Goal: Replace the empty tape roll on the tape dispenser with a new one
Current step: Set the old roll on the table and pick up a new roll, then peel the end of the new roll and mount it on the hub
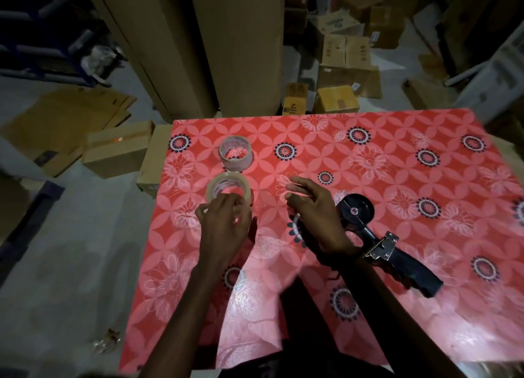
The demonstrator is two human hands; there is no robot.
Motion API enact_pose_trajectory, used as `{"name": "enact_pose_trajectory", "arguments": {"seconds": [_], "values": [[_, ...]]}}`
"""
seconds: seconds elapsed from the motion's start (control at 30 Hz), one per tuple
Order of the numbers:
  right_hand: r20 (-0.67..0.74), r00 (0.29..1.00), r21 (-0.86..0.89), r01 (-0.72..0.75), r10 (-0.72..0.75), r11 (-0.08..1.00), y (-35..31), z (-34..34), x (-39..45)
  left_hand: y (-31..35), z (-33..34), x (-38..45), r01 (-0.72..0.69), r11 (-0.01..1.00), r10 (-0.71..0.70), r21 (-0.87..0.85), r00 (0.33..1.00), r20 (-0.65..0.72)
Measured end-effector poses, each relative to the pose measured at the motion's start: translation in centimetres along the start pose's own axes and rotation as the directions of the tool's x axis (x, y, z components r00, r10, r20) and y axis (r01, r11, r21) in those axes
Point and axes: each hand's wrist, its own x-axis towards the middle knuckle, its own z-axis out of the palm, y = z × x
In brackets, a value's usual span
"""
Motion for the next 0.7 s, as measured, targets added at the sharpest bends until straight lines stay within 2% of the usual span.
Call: {"name": "enact_pose_trajectory", "arguments": {"seconds": [0.1,0.27,0.33,0.47,0.53,0.6,0.7], "values": [[-0.009,1.000,0.031,-0.002,0.002,1.000,0.7,-1.4,-1.3,0.3,0.9,0.2,-0.028,0.981,0.032,0.192,0.999,-0.017],[-0.008,0.999,-0.015,0.041,-0.041,0.999,0.3,-3.1,-3.1,1.7,1.2,1.4,-0.022,0.956,0.019,0.291,1.000,0.012],[-0.025,0.999,-0.006,0.047,-0.047,0.999,0.0,-3.5,-3.6,2.2,1.1,1.9,-0.003,0.966,0.006,0.257,1.000,-0.011],[-0.018,0.997,-0.069,0.072,-0.074,0.995,-0.7,-3.7,-4.0,2.9,0.5,2.0,0.107,0.994,-0.107,-0.012,0.993,-0.041],[-0.007,0.995,-0.115,0.100,-0.101,0.988,-1.0,-3.9,-3.8,3.8,0.0,1.7,0.163,0.966,-0.175,-0.201,0.984,-0.041],[0.015,0.994,-0.153,0.108,-0.107,0.982,-1.3,-4.0,-3.7,4.6,-0.3,1.5,0.239,0.896,-0.251,-0.374,0.968,0.015],[0.073,0.989,-0.230,0.142,-0.129,0.963,-1.8,-4.7,-3.3,5.6,-0.2,1.1,0.342,0.734,-0.311,-0.587,0.937,0.157]]}}
